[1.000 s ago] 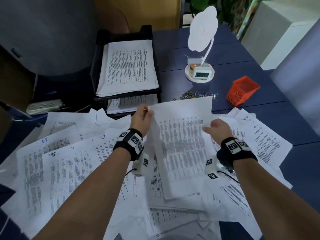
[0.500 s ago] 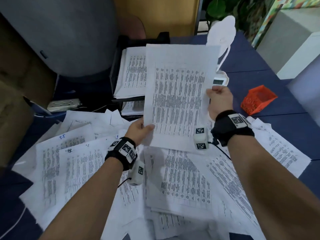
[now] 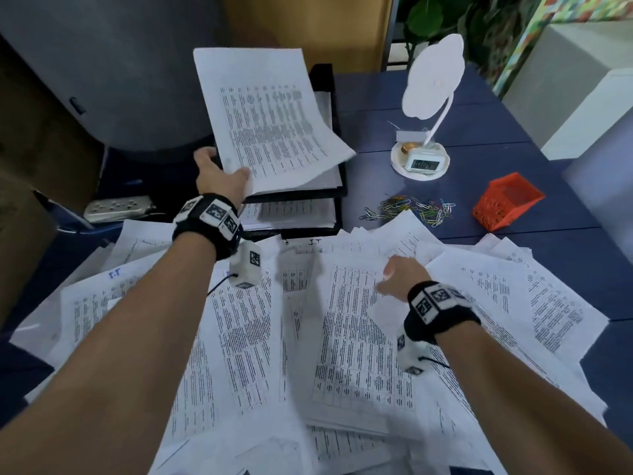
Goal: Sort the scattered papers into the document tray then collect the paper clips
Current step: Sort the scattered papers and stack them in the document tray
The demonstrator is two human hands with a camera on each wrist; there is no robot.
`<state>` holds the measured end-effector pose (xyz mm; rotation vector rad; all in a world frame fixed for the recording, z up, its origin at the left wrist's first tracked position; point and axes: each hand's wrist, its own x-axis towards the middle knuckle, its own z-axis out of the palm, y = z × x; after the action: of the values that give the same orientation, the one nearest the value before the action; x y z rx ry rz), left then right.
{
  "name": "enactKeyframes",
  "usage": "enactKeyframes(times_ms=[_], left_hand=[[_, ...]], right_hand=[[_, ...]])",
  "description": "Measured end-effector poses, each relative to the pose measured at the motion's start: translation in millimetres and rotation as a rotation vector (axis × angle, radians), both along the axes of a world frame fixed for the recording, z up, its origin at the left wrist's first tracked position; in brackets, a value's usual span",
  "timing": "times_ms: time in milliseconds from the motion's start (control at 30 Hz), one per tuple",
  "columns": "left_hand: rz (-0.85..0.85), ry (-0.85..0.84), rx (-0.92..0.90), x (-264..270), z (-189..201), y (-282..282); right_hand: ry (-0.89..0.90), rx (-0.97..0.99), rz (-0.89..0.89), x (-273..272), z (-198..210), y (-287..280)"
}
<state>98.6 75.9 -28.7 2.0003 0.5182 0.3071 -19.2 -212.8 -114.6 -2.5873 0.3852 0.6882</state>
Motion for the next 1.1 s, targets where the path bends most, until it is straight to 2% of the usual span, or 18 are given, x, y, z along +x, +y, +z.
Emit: enactKeyframes(times_ms=[67, 167, 267, 333, 400, 467, 533, 633, 700, 767, 933, 1100], left_hand=[[-0.032, 0.042, 0.152, 9.0, 1.0, 2.8], [-0.102, 0.112, 0.290, 16.6, -3.7, 4.4], [-0.143, 0.035, 0.299, 10.2, -12.7, -2.5], [-0.202, 0.024, 0.434, -0.2, -16.3, -7.5], [-0.361, 0.051, 0.614, -12.0, -17.8, -11.7], [-0.544, 0.085, 0.708, -20.8, -19.2, -14.4], [-0.593, 0.045, 0.709, -22.0, -25.0, -12.1], [-0.481, -0.031, 0.631, -18.3, -23.5, -5.4], [-0.446, -0.017, 0.687, -16.4, -17.5, -3.5], [-0.458, 0.023, 0.695, -14.8, -14.3, -1.0], [-0.469, 0.120, 0.552, -12.6, -15.0, 7.8], [-0.474, 0.149, 0.630, -12.8, -13.2, 11.1]], right_hand=[[0.106, -0.034, 0.049, -9.1, -6.6, 2.7], [0.131, -0.062, 0.085, -16.3, -8.9, 7.6], [0.155, -0.098, 0.116, -18.3, -7.8, 12.7], [0.180, -0.116, 0.148, -17.3, -4.9, 15.7], [0.191, -0.148, 0.232, -15.9, -0.4, 16.5], [0.164, -0.176, 0.305, -15.6, 2.2, 13.1], [0.137, -0.244, 0.356, -17.0, 1.9, 6.8], [0.113, -0.439, 0.411, -20.4, -0.5, 1.9], [0.107, -0.495, 0.420, -19.4, -2.8, 1.1], [0.119, -0.524, 0.419, -17.7, -3.2, -1.3], [0.176, -0.519, 0.422, -15.9, 1.1, -11.0], [0.128, -0.507, 0.439, -18.3, -2.6, -18.1]])
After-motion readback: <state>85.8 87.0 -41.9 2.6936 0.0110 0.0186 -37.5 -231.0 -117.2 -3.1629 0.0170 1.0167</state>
